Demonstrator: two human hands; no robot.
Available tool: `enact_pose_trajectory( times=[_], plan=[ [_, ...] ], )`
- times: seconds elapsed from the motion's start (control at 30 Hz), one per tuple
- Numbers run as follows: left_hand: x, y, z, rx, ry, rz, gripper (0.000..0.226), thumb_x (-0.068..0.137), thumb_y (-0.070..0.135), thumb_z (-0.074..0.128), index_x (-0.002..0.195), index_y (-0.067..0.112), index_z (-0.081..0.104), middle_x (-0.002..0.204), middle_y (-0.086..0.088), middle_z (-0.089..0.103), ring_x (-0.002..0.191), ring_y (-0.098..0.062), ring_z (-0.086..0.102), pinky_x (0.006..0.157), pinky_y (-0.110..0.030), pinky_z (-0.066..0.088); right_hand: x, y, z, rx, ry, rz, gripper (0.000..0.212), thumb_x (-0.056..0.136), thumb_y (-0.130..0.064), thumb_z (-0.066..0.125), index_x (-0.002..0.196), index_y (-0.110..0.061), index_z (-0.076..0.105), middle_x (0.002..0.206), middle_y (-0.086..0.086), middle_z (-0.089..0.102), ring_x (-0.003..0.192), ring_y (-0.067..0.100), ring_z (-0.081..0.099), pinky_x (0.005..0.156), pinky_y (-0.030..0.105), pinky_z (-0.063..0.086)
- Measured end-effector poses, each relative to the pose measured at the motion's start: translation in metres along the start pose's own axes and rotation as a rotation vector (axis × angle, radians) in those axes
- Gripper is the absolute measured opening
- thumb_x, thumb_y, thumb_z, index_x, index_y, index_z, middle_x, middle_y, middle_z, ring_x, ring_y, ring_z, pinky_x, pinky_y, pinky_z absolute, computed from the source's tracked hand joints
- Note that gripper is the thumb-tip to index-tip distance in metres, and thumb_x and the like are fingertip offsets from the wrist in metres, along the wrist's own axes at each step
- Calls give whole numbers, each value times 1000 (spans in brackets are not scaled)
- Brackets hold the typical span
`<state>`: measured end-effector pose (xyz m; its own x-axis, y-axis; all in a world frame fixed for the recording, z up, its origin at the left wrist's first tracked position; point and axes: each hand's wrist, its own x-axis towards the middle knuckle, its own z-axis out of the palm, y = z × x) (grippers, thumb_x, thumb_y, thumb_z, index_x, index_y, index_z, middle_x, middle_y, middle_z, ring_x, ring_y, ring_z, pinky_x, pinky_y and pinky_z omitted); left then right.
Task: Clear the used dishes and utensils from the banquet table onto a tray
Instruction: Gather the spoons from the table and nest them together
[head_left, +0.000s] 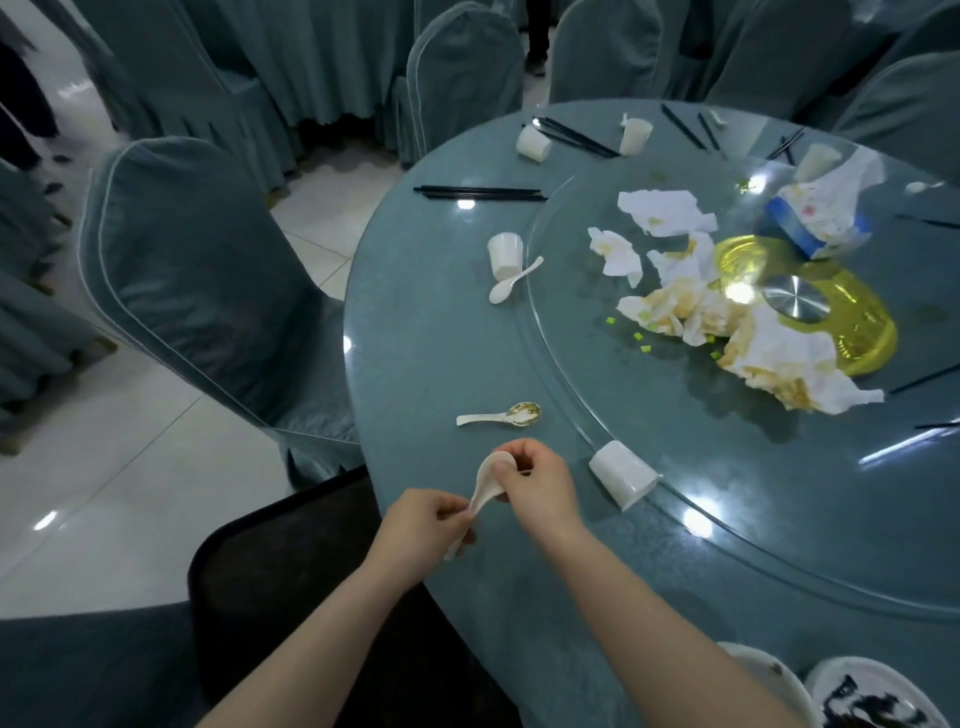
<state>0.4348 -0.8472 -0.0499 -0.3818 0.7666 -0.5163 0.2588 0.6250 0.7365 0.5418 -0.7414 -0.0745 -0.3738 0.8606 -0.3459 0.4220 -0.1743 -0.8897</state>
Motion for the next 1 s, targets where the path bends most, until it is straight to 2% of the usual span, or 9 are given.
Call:
enact_pose_trajectory(
  times=[0.13,0.2,0.27,0.33,0.47,0.57,0.67,0.9,1.0],
  plan=[
    [13,0,1,41,33,-10,27,93,20,53,73,33,66,63,13,71,54,-2,65,52,-13,45,14,3,-6,39,-69,10,16,83,-5,58,83,-20,65,77,-4,67,69,12,61,71,34,56],
    [20,-1,0,38,67,-31,25,92,19,53,75,31,67,61,14,70,51,-1,64,49,-12,42,22,5,-10,98,-75,13,6,87,-14,63,83,-18,65,72,-5,66,63,8,59,64,26,53],
    [24,-3,-4,10,108,-67,24,92,18,53,75,29,66,59,13,69,49,-2,63,49,-14,43,37,10,-14,109,-24,53,10,90,-21,63,81,-16,63,66,-5,65,57,7,59,56,21,51],
    [25,-6,-9,-45,149,-103,23,92,17,54,74,27,66,59,9,70,49,-5,63,49,-16,45,57,16,-18,18,34,123,12,89,-24,62,81,-16,61,65,-3,65,55,10,58,57,26,50],
    [21,-14,-25,-124,230,-168,18,92,15,54,79,20,66,61,3,71,49,-6,63,48,-17,45,94,22,-15,-127,141,248,24,83,-37,64,89,-17,53,65,1,68,63,21,65,76,41,55],
    [14,-21,-36,-155,254,-202,16,94,14,52,85,15,65,63,1,71,49,-8,63,48,-18,46,116,21,-9,-146,152,269,24,85,-31,61,97,-13,52,65,7,68,58,25,66,77,47,56],
    [5,-30,-45,-138,290,-192,16,95,13,47,88,14,62,60,0,68,45,-7,55,47,-20,43,121,14,-3,-218,162,234,3,86,-18,54,84,-20,55,66,6,69,56,22,68,74,43,58],
    [-26,-44,-66,-37,462,-117,27,101,22,38,91,19,62,73,-1,60,64,-15,53,57,-32,38,76,-25,4,-110,87,-43,15,86,-12,58,75,-22,54,69,-2,67,45,2,60,59,32,51],
    [-39,-42,-71,-25,440,-51,30,102,24,35,92,17,63,75,-3,62,64,-16,53,59,-32,39,36,-44,8,-35,-2,-118,16,85,-9,60,77,-22,58,68,-4,67,51,8,61,58,29,51]
  ],
)
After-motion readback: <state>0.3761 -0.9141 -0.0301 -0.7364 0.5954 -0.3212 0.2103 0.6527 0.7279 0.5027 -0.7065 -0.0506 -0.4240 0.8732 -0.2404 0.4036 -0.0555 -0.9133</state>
